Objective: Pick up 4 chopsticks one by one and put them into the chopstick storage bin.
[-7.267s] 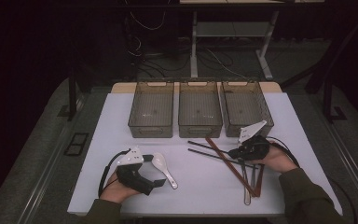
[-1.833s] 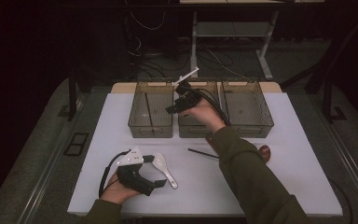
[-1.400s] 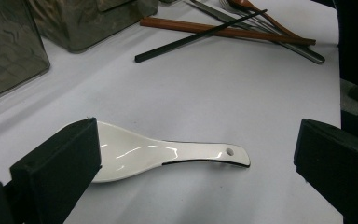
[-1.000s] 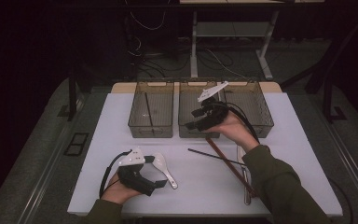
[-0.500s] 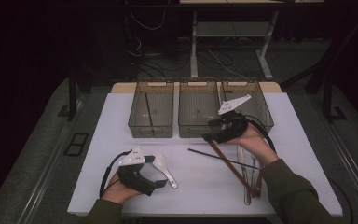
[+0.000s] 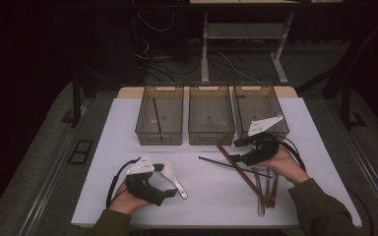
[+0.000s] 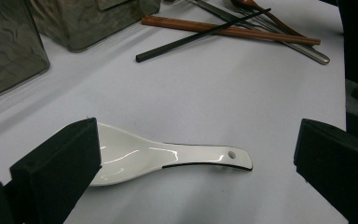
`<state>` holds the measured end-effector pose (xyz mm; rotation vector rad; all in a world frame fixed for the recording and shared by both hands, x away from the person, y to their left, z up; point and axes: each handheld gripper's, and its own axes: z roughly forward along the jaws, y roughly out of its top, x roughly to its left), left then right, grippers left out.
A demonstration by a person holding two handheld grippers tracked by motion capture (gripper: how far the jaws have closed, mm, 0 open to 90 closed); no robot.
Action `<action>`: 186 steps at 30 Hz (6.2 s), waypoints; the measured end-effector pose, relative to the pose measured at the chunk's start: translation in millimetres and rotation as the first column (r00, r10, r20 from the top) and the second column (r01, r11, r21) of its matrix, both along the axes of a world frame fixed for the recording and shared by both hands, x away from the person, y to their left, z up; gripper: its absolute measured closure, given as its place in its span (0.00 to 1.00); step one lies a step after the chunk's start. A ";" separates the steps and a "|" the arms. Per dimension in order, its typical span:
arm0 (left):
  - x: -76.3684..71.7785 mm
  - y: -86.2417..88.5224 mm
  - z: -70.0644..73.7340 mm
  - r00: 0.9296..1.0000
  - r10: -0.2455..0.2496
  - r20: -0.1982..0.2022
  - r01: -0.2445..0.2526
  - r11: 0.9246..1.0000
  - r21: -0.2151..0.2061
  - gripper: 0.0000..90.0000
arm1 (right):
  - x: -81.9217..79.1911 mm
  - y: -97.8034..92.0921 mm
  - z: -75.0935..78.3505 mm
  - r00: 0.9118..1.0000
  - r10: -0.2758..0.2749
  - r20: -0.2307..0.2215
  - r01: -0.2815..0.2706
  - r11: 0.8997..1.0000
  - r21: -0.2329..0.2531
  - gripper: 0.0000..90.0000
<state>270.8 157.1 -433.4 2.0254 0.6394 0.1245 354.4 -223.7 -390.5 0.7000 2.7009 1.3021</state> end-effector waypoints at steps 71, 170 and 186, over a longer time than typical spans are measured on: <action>-2.0 -1.5 1.6 1.000 -0.013 0.019 0.013 1.000 0.012 0.00 | -20.8 -39.7 -52.6 0.997 0.081 -0.016 -0.083 0.975 -0.205 0.94; -8.5 7.2 -0.8 0.998 0.047 0.031 -0.047 0.999 0.007 0.00 | 16.2 -0.6 10.7 0.994 -0.108 0.001 0.108 0.993 -0.038 0.95; -8.6 6.4 -0.8 0.998 0.044 0.033 -0.045 0.999 0.010 0.00 | 38.8 25.8 24.1 0.991 -0.135 -0.010 0.135 0.990 -0.050 0.95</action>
